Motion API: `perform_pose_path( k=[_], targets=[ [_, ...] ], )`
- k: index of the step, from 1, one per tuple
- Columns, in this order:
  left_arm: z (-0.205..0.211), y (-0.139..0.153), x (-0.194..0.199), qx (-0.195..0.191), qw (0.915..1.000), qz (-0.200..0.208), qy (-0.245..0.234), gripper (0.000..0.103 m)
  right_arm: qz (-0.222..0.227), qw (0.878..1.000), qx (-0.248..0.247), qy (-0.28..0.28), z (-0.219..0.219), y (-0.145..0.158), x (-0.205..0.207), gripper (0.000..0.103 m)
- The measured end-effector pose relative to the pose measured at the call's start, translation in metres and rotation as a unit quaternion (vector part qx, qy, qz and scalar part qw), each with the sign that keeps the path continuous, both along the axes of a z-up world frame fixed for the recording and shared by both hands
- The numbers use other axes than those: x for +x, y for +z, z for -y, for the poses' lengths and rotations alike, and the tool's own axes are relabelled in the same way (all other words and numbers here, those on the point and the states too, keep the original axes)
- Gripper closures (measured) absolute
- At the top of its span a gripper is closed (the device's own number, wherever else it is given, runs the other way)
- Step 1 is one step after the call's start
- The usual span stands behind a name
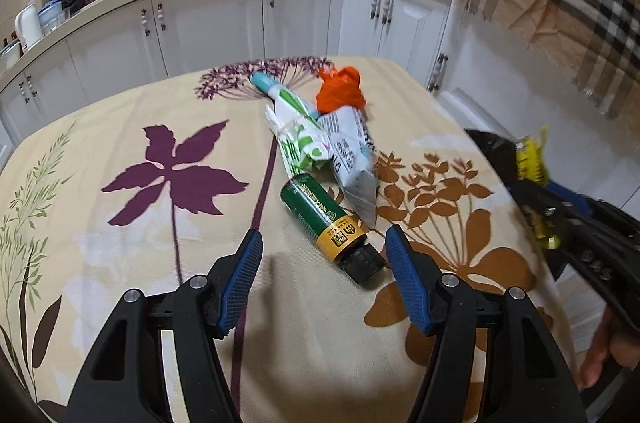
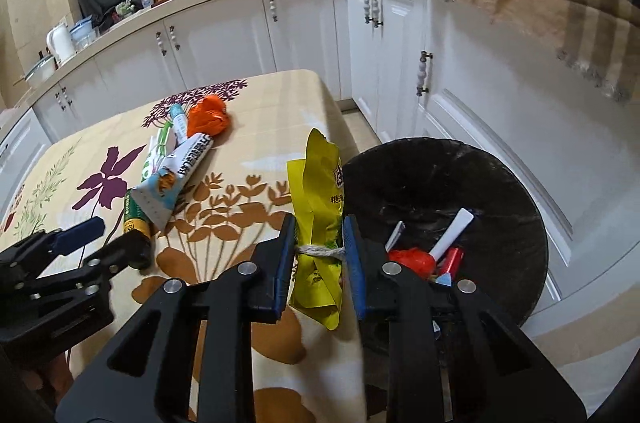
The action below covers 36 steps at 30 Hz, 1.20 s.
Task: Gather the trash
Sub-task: 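Grasp the green can with the left gripper while the right gripper holds the yellow wrapper, then carry the green can and yellow wrapper over the bin and open both grippers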
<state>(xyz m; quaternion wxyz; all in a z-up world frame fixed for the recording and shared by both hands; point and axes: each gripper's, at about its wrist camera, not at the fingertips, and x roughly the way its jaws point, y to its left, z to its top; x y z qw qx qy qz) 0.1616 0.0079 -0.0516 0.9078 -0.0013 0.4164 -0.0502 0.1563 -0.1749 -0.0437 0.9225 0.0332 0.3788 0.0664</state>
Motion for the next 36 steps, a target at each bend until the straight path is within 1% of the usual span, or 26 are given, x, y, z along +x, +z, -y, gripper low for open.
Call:
perform_pose_path(
  k=[8,12,16,18,19,20,21,23,26,30,36],
  targets=[
    [-0.015,-0.009,-0.002,0.009,0.9994,-0.022,0.024,0.040,0.004,1.000,0.016,0.005,0.007,0.000,-0.002,0.079],
    [-0.015,-0.009,0.000,0.011,0.9995,-0.019,0.024,0.040,0.005,1.000,0.020,0.006,0.007,0.000,-0.001,0.079],
    [-0.014,-0.009,0.006,0.004,0.9996,-0.015,0.022,0.040,0.005,1.000,0.019,0.006,0.008,0.000,0.000,0.079],
    [-0.016,-0.009,0.006,0.000,0.9997,-0.014,0.022,0.044,0.005,1.000,0.019,0.006,0.008,0.000,0.000,0.079],
    [-0.017,-0.009,0.006,0.001,0.9997,-0.013,0.022,0.048,0.005,1.000,0.018,0.007,0.007,0.000,0.000,0.079],
    [-0.018,-0.009,0.005,0.000,0.9997,-0.012,0.021,0.055,0.005,1.000,0.017,0.007,0.007,-0.001,0.001,0.079],
    [-0.019,-0.009,0.005,0.001,0.9997,-0.011,0.022,0.058,0.004,1.000,0.017,0.008,0.007,-0.001,0.001,0.079],
    [-0.023,-0.008,0.005,0.000,0.9997,-0.009,0.025,0.073,0.004,1.000,0.015,0.009,0.006,-0.001,0.002,0.079],
    [-0.028,-0.008,0.003,-0.007,0.9997,-0.009,0.022,0.076,0.004,1.000,0.014,0.010,0.003,-0.001,0.002,0.079],
    [-0.029,-0.007,0.000,-0.005,0.9999,-0.006,0.015,0.077,0.006,1.000,0.012,0.011,0.000,0.000,0.000,0.079],
    [-0.022,0.006,-0.015,0.006,0.9995,0.030,-0.001,0.077,0.014,1.000,0.008,0.006,0.001,0.005,-0.007,0.079]
  ],
)
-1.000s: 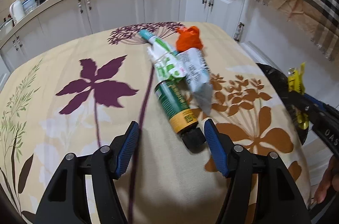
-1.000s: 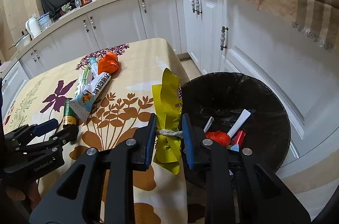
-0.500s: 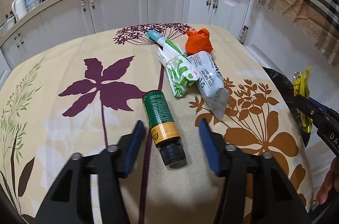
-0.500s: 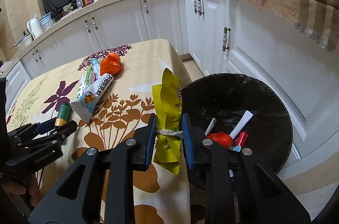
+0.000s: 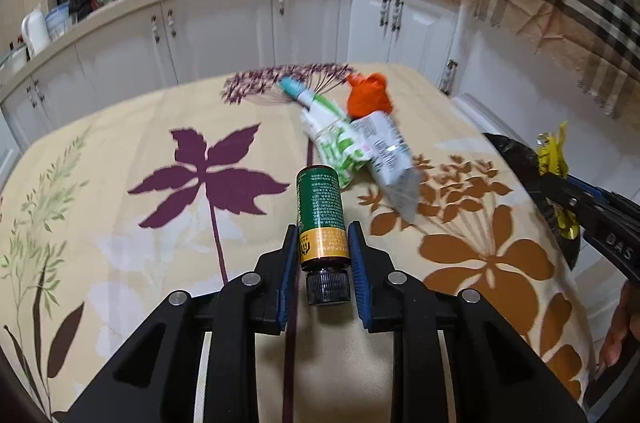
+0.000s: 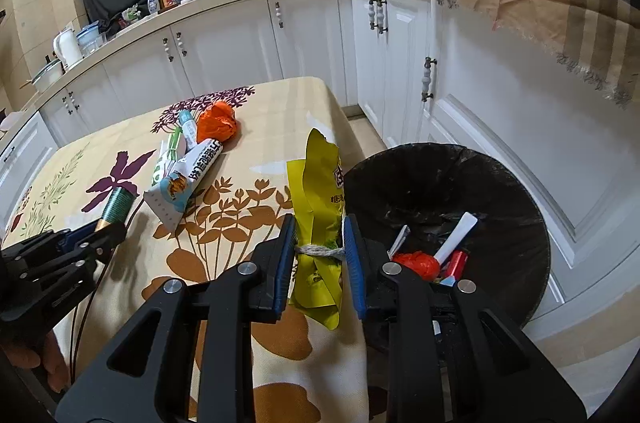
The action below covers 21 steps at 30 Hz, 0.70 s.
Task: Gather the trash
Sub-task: 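Carry the green can and yellow wrapper over the bin and open both grippers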
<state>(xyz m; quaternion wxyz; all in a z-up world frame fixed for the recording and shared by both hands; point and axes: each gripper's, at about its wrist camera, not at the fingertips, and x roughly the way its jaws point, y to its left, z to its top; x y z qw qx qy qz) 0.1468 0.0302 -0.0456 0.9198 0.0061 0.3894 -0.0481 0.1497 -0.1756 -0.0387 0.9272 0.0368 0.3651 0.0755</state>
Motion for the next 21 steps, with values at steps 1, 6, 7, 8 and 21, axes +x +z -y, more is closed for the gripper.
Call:
perform_pose_path(
  k=[1,6,7,8,21],
  targets=[
    [0.002,0.004,-0.002,-0.001,1.0000,0.006,-0.004,0.077,0.002,1.000,0.000,-0.003,0.001,0.001,-0.001,0.079],
    [0.013,0.023,-0.006,-0.015,0.9989,0.035,-0.026,0.077,0.014,1.000,-0.002,-0.026,0.017,0.009,-0.006,0.079],
    [0.017,0.026,-0.006,-0.018,0.9985,0.041,-0.031,0.077,0.016,0.999,-0.002,-0.031,0.019,0.011,-0.007,0.079],
    [0.022,0.029,-0.005,-0.022,0.9979,0.049,-0.038,0.077,0.019,0.999,-0.003,-0.035,0.023,0.013,-0.007,0.079],
    [0.093,0.048,0.016,-0.033,0.9878,0.101,-0.114,0.077,0.057,0.993,-0.032,-0.098,0.072,0.027,-0.002,0.079]
  ],
)
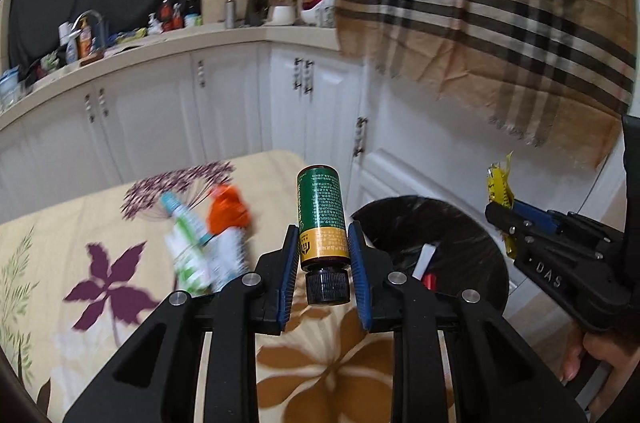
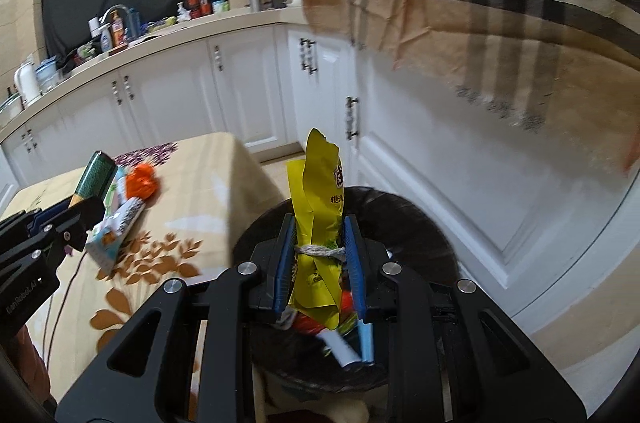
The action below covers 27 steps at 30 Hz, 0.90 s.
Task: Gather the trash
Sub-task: 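Carry the green can and yellow wrapper over the bin and open both grippers, then move both open grippers back over the table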
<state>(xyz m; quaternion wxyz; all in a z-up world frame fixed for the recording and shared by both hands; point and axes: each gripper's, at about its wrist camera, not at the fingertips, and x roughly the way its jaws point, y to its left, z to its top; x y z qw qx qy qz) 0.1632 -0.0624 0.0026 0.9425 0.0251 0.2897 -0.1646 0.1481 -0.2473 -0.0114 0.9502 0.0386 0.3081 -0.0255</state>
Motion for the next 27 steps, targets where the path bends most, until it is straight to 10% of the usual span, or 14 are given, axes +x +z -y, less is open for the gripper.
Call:
perform_pose_path(
  k=[22,27],
  targets=[
    [0.092,-0.027,0.049,0.037,0.9967,-0.019,-0.070,0.077,-0.012,0.999,0.002,-0.047,0.048,-0.034,0.036,0.079],
    [0.091,-0.030,0.054,0.033,0.9973,-0.025,-0.060,0.055,-0.014,0.998,0.005,-0.056,0.053,-0.038,0.040,0.059]
  ],
)
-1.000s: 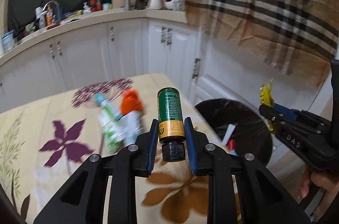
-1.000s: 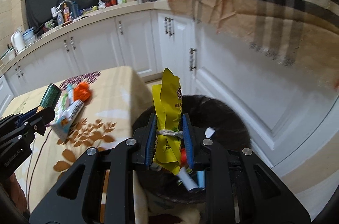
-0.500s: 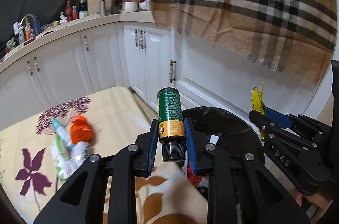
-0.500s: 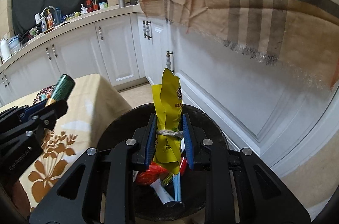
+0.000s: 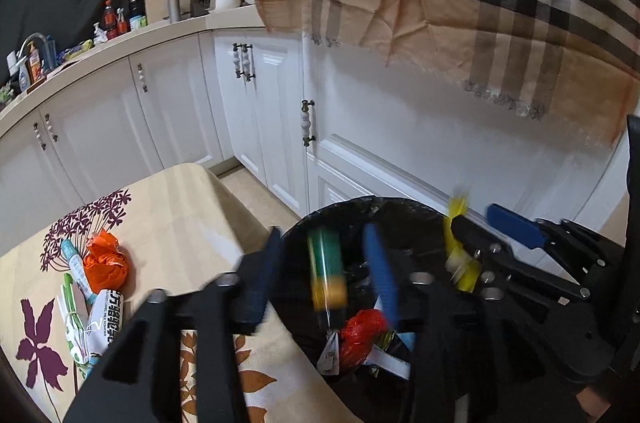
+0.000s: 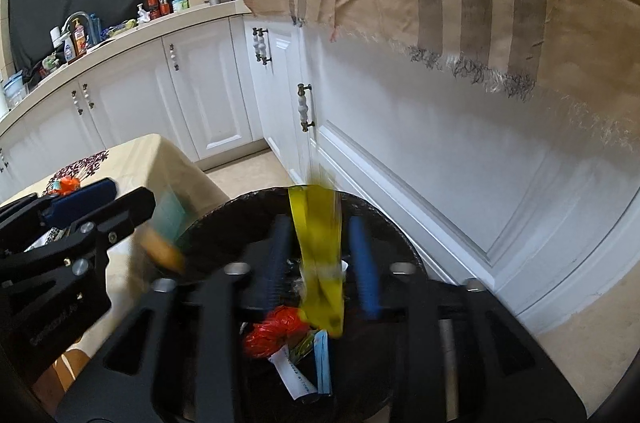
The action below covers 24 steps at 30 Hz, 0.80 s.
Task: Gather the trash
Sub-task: 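Move both open grippers back over the table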
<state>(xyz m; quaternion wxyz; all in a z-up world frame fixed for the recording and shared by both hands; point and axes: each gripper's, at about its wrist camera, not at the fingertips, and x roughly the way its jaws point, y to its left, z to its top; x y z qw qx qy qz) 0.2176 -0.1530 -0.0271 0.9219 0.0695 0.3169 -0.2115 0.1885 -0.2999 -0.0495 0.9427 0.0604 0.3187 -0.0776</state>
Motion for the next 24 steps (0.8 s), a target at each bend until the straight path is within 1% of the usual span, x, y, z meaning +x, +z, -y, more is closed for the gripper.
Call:
perform_pose_path(
  k=[3,5,8,13,17,20,24],
  targets=[
    [-0.003,0.001,0.001,-0.002,1.0000,-0.001,0.005,0.053,0.000,1.000,-0.002,-0.003,0.000,0.000,-0.001,0.059],
    [-0.005,0.002,-0.001,-0.002,1.0000,0.000,0.007,0.049,-0.001,1.000,-0.002,-0.005,0.000,0.001,-0.003,0.059],
    [-0.014,0.007,-0.005,-0.005,0.9999,0.004,0.014,0.045,0.002,1.000,-0.003,-0.003,-0.005,0.005,-0.007,0.059],
    [-0.038,0.014,-0.013,-0.008,0.9993,0.006,0.036,0.044,0.007,1.000,0.000,0.008,-0.018,0.013,-0.012,0.059],
    [-0.068,0.018,-0.021,-0.014,0.9978,0.004,0.065,0.042,0.006,1.000,0.011,0.027,-0.037,0.018,-0.014,0.059],
    [-0.098,0.020,-0.029,-0.018,0.9955,0.004,0.093,0.039,0.006,0.999,0.014,0.049,-0.058,0.021,-0.014,0.059],
    [-0.134,0.021,-0.038,-0.014,0.9916,0.003,0.129,0.039,0.007,0.996,0.016,0.083,-0.092,0.025,-0.014,0.059]
  ],
)
